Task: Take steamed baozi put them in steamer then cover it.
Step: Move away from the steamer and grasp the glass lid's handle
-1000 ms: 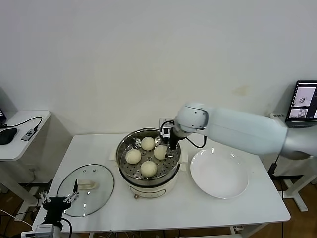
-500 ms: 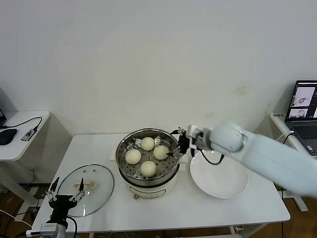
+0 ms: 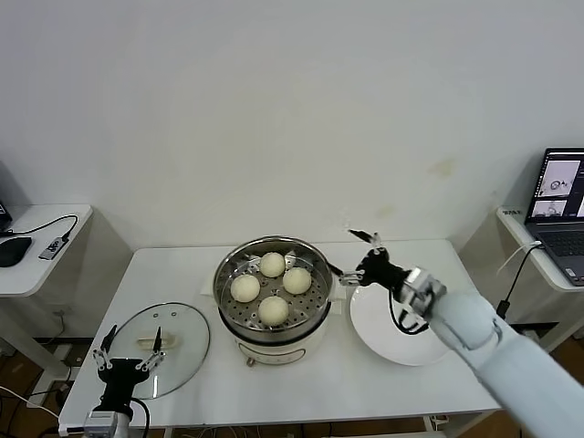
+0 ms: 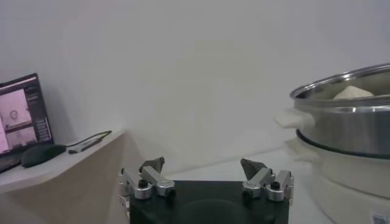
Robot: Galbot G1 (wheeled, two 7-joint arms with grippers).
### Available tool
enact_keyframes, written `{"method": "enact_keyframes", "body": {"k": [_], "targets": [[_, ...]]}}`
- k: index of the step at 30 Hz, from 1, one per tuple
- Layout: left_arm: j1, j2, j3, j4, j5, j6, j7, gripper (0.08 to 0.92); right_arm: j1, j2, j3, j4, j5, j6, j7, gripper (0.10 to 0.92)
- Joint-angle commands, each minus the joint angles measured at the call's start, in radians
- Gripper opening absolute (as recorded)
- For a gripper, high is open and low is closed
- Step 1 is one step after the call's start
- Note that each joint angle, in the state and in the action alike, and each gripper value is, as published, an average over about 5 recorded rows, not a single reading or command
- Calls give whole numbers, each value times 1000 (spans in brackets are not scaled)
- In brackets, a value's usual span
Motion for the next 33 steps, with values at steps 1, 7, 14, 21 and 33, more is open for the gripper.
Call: {"method": "enact_keyframes", "body": {"k": [1, 7, 14, 21, 33], "targets": [[-6, 30, -13, 53, 330, 14, -17, 823, -506, 388, 569, 66, -187, 199, -10, 823], [34, 138, -81, 125, 661, -3, 19, 823, -600, 489, 644, 122, -187, 178, -1, 823], [96, 174, -118, 196, 970, -105, -2, 823, -649, 537, 727, 136, -156, 163, 49, 823], [-32, 183, -44, 300, 1092, -124, -21, 823, -665, 558, 769, 129, -125, 160, 115, 823], [-225, 214, 72, 433, 1112, -97, -8, 823, -690, 600, 771, 114, -127, 167, 152, 823]]}}
